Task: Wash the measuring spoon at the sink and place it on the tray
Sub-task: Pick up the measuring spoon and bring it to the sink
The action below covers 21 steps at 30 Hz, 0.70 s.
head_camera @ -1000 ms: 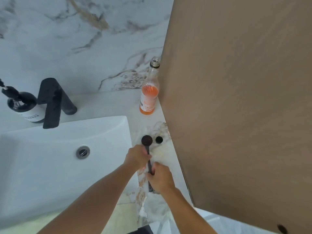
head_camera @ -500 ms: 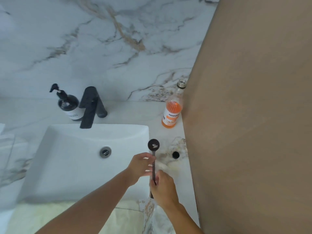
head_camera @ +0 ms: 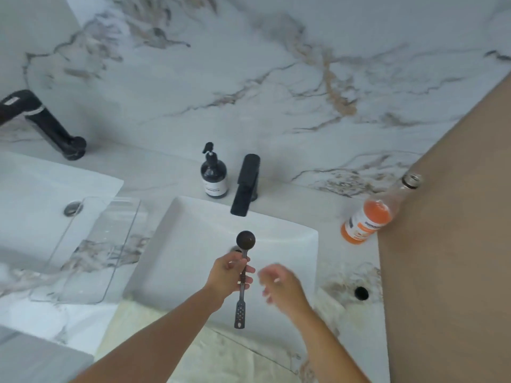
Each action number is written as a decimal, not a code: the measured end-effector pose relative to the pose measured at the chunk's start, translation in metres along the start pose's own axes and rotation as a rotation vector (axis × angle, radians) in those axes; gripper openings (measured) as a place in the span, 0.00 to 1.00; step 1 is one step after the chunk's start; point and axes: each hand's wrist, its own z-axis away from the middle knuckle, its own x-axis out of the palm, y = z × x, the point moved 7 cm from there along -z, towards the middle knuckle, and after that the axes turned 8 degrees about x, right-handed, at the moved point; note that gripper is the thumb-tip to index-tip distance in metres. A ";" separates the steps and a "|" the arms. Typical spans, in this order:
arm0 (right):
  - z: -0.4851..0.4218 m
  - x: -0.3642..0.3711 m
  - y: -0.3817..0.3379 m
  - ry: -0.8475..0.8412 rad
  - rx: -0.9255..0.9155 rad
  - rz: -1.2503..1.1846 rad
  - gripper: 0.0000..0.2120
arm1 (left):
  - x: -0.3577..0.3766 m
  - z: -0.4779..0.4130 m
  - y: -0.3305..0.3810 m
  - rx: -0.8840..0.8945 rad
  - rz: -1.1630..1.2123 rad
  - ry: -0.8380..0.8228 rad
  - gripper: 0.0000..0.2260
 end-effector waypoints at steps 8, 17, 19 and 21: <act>-0.035 0.013 -0.171 -0.094 0.103 -0.798 0.06 | -0.037 -0.029 -0.011 -0.090 0.091 0.042 0.10; -0.046 0.019 -0.194 -0.051 0.139 -0.847 0.04 | -0.045 -0.059 -0.010 -0.162 -0.084 0.042 0.21; -0.047 0.017 -0.201 -0.054 0.094 -0.834 0.04 | -0.046 -0.063 -0.008 -0.187 -0.139 0.071 0.24; -0.047 0.013 -0.208 -0.064 0.064 -0.827 0.04 | -0.047 -0.066 -0.006 -0.214 -0.176 0.117 0.25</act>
